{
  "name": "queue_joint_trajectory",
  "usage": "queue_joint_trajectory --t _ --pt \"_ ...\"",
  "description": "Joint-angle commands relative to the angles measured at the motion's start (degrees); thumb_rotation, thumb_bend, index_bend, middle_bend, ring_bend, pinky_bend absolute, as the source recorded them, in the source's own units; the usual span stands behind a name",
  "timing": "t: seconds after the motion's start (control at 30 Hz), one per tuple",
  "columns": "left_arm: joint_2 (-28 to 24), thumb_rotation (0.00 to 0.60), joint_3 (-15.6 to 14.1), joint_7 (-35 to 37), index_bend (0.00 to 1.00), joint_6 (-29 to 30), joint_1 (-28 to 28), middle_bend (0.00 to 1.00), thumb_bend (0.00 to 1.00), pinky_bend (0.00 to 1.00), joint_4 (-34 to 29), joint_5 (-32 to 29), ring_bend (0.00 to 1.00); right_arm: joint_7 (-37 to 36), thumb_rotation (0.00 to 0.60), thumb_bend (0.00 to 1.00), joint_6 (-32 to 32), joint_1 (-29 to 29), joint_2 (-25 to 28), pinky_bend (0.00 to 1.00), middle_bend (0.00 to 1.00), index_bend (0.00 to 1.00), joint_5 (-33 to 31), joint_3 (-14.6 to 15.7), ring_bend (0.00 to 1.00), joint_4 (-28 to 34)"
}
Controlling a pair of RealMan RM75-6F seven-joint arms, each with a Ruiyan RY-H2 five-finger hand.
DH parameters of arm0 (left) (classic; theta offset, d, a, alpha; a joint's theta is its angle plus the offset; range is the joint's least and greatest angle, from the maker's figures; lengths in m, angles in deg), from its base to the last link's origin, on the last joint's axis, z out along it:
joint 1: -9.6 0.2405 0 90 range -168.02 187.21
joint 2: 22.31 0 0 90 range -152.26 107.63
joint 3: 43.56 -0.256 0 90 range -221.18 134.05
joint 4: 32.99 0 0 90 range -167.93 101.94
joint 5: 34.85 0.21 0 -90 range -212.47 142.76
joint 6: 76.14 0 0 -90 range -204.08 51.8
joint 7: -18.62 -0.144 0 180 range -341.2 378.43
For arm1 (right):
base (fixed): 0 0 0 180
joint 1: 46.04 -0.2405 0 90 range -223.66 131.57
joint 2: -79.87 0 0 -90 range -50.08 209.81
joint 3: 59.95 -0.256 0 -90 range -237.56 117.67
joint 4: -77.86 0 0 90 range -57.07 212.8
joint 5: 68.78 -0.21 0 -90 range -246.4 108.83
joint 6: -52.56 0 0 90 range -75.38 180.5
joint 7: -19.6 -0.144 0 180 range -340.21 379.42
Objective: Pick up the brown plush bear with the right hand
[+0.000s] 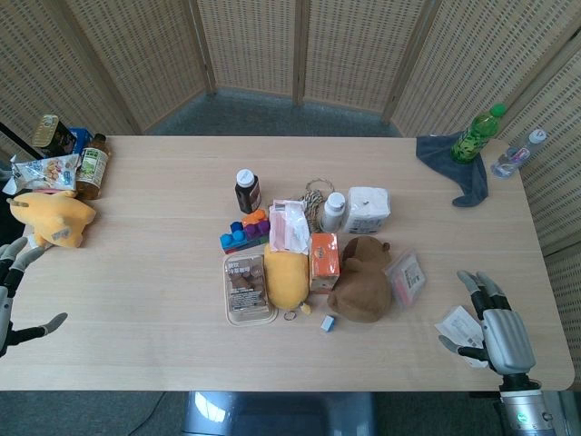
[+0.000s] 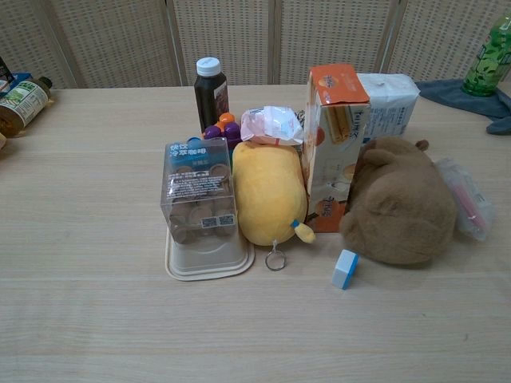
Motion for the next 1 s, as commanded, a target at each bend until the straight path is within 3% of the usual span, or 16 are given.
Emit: queue_joint_trajectory --t 0.03,0.3,0.47,0.67,1.0 --pt "0.1 0.600 0.0 -0.1 0.17 0.0 0.0 0.00 0.00 0.00 0.1 0.0 0.00 0.2 0.600 0.00 0.1 -0.1 -0.3 0.00 0.00 0.00 0.1 0.1 0.00 -0.3" --pt "0.3 0.600 -0.1 -0.8 0.17 0.1 0.1 0.00 0.00 0.00 0.0 0.1 0.00 -0.2 0.600 0.00 0.7 -0.5 -1.2 0.00 0.00 0.00 0.1 0.4 0.00 -0.6" --pt "0.9 0.600 0.0 -1.4 0.17 -0.6 -0.3 0.00 0.00 0.00 0.4 -0.8 0.00 1.3 0.600 0.00 5.5 -2.8 -4.1 0.00 0.00 0.00 -1.1 0.5 0.00 -1.4" --pt "1.1 0.600 0.1 -1.9 0.17 -0.5 -0.4 0.00 0.00 0.00 0.7 -1.1 0.00 4.4 0.600 0.00 11.8 -6.5 -7.8 0.00 0.00 0.00 -5.9 -1.7 0.00 -1.1" --pt "1.1 0.600 0.4 -1.5 0.17 -0.6 -0.6 0.00 0.00 0.00 1.0 -1.6 0.00 11.4 0.600 0.00 13.1 -8.7 -13.3 0.00 0.00 0.00 -10.3 -3.5 0.00 1.3"
